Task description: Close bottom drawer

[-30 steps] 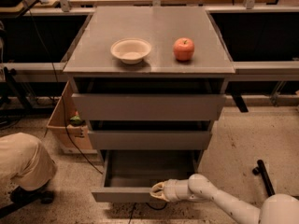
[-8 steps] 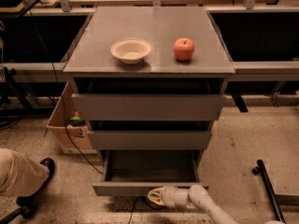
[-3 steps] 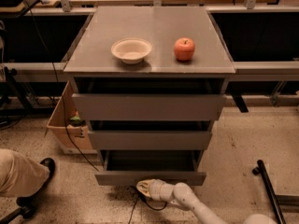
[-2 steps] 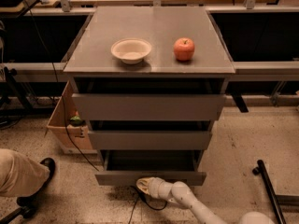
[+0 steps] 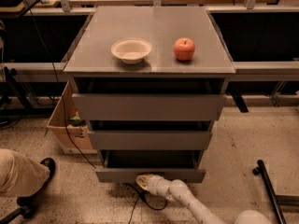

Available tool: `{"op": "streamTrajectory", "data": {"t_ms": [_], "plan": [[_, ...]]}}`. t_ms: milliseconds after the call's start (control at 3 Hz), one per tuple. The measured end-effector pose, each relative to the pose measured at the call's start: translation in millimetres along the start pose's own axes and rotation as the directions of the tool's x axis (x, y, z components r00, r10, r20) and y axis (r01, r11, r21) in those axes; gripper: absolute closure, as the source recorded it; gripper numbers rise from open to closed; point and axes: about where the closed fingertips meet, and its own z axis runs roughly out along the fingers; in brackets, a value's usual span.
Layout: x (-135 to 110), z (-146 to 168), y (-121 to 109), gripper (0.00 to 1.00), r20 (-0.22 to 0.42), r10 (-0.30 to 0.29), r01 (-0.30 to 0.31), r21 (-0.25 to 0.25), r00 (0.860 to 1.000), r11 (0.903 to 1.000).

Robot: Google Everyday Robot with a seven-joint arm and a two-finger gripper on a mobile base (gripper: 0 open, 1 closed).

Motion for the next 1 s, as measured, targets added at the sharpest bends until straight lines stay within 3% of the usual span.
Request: {"op": "streamTrajectory", "data": {"t_ms": [1000], "plan": [[-11.8, 35.3, -41.6, 1.0, 0.013, -0.065, 0.064, 0.076, 0.998, 0.995]]}}
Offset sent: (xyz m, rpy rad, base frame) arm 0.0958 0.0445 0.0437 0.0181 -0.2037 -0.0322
